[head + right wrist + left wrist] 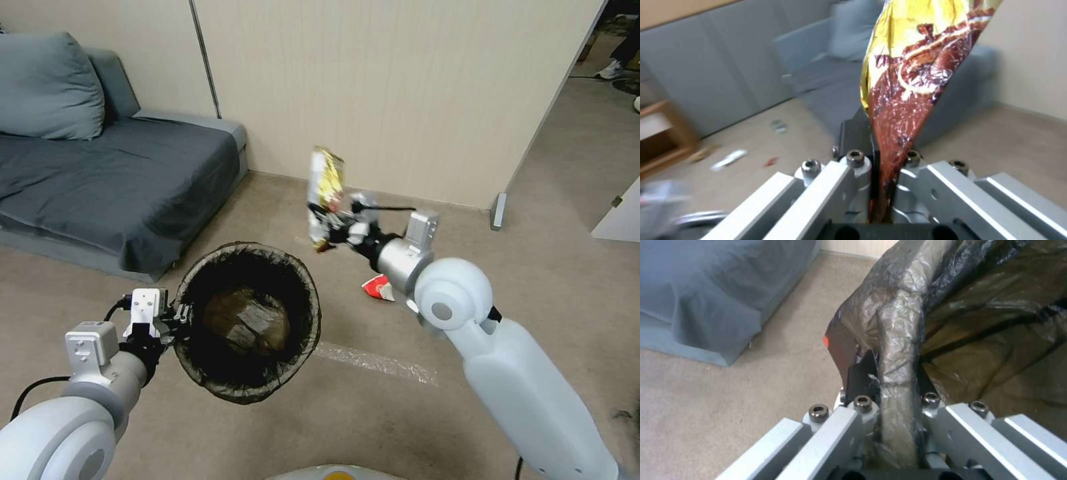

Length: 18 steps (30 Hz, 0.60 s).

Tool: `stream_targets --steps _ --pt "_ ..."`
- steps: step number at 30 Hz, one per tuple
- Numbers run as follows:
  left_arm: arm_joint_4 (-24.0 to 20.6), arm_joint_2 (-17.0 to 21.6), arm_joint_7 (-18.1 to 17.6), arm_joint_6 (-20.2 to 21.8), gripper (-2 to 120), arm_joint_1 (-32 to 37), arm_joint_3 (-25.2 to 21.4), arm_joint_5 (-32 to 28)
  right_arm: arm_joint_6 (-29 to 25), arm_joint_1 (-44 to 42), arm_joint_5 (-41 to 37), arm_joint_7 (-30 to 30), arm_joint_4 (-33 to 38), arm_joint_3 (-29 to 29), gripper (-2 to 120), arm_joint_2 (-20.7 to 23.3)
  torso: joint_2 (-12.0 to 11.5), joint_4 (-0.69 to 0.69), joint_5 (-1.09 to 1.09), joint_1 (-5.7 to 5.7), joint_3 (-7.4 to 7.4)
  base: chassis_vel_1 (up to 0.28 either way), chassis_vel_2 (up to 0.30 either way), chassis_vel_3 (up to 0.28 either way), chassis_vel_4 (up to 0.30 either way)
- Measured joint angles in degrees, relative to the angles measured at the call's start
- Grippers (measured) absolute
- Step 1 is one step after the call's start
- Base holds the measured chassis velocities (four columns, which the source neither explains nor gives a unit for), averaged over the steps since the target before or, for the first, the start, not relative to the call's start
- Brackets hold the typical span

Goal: Pick up the trash bin, then pick up the garbage from the floor and place it into the trash bin.

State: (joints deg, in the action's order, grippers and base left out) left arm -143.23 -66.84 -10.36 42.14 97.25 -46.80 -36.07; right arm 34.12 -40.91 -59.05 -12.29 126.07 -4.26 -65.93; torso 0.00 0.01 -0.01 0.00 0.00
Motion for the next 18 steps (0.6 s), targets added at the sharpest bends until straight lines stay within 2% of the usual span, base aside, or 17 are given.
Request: stream_targets --steps 2,3,6,18 --pt "0.0 0.0 0.0 0.0 1 0.0 0.1 0.1 0.5 2.5 -2.4 -1.9 2.2 -4.6 0 -0.4 0.0 0.0 0.0 0.0 0.0 0.0 0.0 0.0 0.0" --pt "0.0 0.0 0.0 0.0 1 0.0 0.1 0.1 0.5 2.5 -2.4 -1.9 2.2 -4.6 0 -0.4 0.0 0.0 0.0 0.0 0.0 0.0 0.0 0.0 0.0" --pt "0.0 0.0 0.0 0.0 1 0.1 0.3 0.4 1.1 4.4 -4.3 -3.1 3.8 -9.4 0 -0.8 0.0 0.0 0.0 0.0 0.0 0.0 0.0 0.0 0.0" --pt "0.0 -0.1 0.0 0.0 1 0.0 0.3 0.2 3.0 2.6 -6.2 -4.1 5.5 -15.4 0 3.4 0.0 -0.02 0.01 0.0 0.0 0.0 0.0 0.0 0.0"
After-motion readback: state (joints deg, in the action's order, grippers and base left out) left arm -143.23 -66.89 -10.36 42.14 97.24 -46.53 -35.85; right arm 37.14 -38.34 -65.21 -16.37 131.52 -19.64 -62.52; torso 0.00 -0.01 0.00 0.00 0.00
